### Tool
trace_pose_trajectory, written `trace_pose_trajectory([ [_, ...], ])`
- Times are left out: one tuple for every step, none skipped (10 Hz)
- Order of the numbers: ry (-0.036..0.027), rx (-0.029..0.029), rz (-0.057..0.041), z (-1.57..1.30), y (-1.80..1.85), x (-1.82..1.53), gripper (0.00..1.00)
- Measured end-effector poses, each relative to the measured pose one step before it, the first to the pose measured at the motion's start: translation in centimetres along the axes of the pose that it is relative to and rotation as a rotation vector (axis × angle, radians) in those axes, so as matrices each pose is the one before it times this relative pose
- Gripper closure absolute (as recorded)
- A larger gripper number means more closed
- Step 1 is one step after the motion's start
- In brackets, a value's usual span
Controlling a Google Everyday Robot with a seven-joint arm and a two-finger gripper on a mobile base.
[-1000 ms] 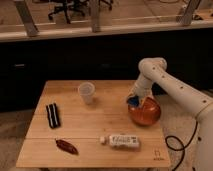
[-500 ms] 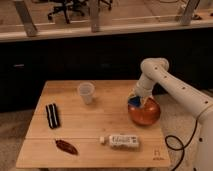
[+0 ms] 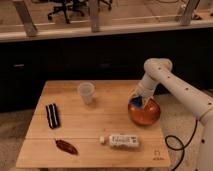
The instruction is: Place the white sponge in the ceramic bowl
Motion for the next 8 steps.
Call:
trace_pose_trajectory([
  [-0.00156, 0.00272, 0.00143, -0.046, 0.152, 0.041, 0.67],
  [-0.00151, 0.00416, 0.00217, -0.067, 0.221, 0.058, 0.53],
  [-0.00250, 0.00340, -0.00022, -0.059, 0.100, 0.035, 0.45],
  [-0.00194, 0.00396, -0.00186, -0.168, 0.059, 0.061, 0.40],
  [-0.00383, 0.00218, 0.00149, -0.004, 0.234, 0.049, 0.34],
  [-0.00139, 0.00852, 0.00180, -0.146, -0.007, 0.041, 0.31],
  [-0.00193, 0.00272, -0.00002, -0.036, 0.006, -0.017, 0.31],
  [-0.00057, 0.00439, -0.00028, -0.105, -0.049, 0.019, 0.31],
])
